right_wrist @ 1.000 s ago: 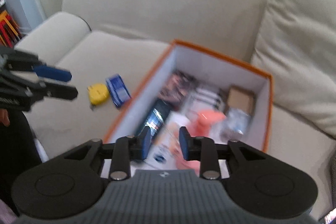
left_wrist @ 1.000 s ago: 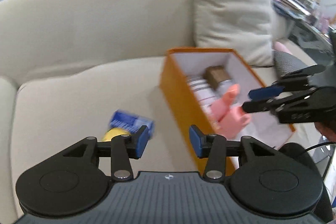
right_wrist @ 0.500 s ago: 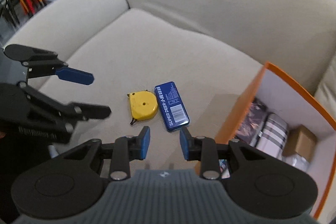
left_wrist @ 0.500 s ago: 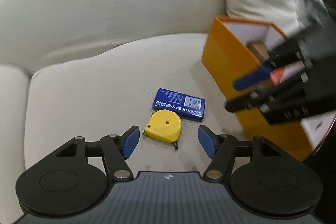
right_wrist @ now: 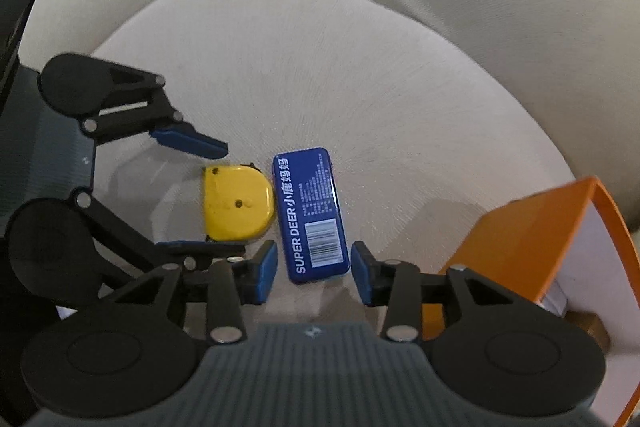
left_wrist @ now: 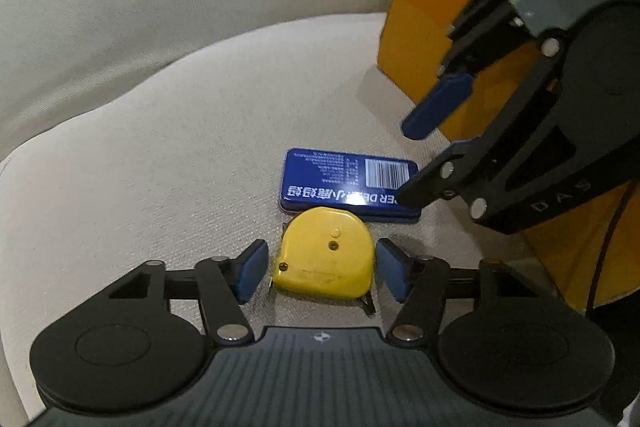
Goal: Organize rigid objects
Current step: 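Grasp the yellow tape measure with the left tool while the right tool grasps the blue tin, then carry the tape measure and blue tin over the shoebox with both tools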
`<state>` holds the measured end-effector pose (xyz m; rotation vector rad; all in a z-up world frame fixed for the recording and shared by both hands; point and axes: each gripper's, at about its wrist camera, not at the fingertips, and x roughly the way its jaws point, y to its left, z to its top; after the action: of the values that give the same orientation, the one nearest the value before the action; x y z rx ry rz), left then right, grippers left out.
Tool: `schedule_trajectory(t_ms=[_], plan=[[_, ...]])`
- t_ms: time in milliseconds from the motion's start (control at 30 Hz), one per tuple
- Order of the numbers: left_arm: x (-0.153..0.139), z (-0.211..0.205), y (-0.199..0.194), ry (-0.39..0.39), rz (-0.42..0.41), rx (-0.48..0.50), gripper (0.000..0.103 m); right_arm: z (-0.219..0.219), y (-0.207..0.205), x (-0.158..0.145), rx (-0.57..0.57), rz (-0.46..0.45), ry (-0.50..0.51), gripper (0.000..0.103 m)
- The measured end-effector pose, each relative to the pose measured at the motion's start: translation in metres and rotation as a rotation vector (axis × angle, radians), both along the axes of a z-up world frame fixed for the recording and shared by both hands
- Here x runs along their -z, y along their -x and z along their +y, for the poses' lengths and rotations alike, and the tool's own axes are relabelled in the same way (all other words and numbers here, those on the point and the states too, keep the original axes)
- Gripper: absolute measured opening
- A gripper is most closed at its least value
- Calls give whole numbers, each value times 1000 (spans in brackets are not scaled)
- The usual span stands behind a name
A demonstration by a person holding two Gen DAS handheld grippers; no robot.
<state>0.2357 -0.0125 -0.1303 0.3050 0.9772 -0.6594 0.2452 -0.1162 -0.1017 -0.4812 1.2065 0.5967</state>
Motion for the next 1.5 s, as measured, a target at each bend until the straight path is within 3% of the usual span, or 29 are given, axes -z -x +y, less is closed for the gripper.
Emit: schedule_trajectory(t_ms=[100,300,533,933,1233,1500], plan=[[0,3,-1,22,17,15,63,5,-8,7,-26,15,18,43],[-5,16,1,9,15,-39,63,17,-21,16,-59,35,32,52],[-7,40,-3,20,41,-131,63,23,-35,25,-41,65,22,52],[-21,32,2,48,15,-164,62,16,-19,21,7,47,-9,47],[-78,35,39,85,-72,-188,62,-2,23,-40,59,-55,-110,47],[-124,15,77,119,-116,-173,62,-45,79,-106,135,-167,-199,47]])
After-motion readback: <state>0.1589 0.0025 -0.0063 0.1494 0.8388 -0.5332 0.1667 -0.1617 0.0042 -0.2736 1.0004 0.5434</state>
